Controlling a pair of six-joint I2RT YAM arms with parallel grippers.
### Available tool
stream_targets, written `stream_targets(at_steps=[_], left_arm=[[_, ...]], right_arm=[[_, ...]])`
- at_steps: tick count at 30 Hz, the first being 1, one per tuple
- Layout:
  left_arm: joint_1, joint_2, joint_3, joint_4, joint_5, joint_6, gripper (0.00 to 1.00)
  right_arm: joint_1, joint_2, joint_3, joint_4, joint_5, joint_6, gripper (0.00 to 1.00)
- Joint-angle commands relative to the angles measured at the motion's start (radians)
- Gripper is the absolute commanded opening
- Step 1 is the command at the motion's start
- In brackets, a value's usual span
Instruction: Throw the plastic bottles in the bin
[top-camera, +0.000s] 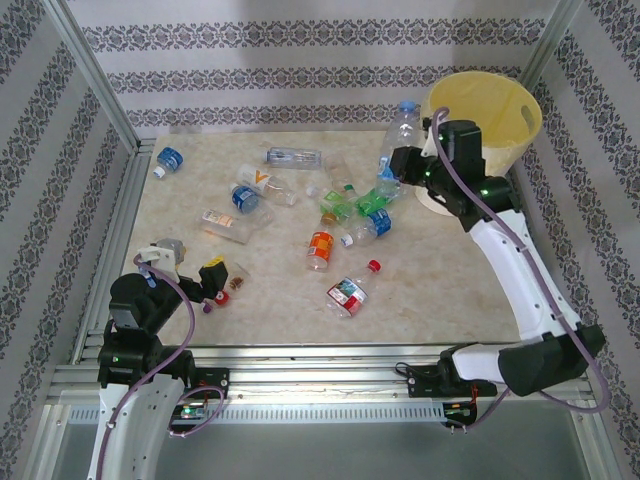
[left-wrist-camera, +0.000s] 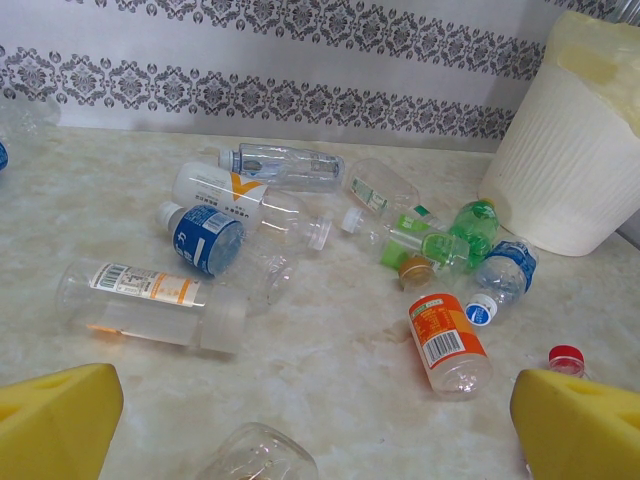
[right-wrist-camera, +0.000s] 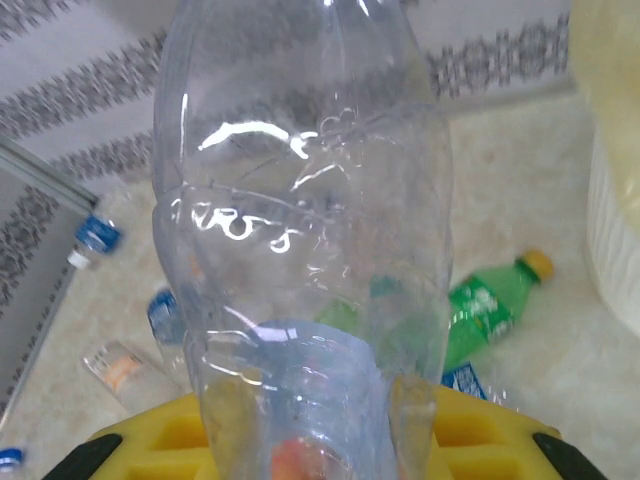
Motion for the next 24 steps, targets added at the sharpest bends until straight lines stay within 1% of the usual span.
stream_targets(at_steps=[1,7,13,17,24], left_arm=[[-0.011,0.000,-0.004,0.037,0.018,0.014,1.00],[-0.011,0.001,-0.004,0.040,0.022,0.013,1.00],[-0.011,-0.001,-0.005,0.041,0.024,0.012,1.00],[-0.011,-0.002,-0.005,0.040,0.024,0.012,1.00],[-0.011,-0.002,-0.003,0.038,0.024,0.012,1.00]], right_arm=[[0.010,-0.063,0.056,0.082,0.073,-0.074,0.24],[0.012,-0.152,0.083,0.231,0.152,-0.191,0.21],[0.012,-0.220,0.078,0.438,0.202,-0.319,0.16],[0.010,-0.237,0.091,0.543,0.231,-0.404,0.13],[0.010,-0.246,0.103,0.700,0.241,-0.529,0.11]])
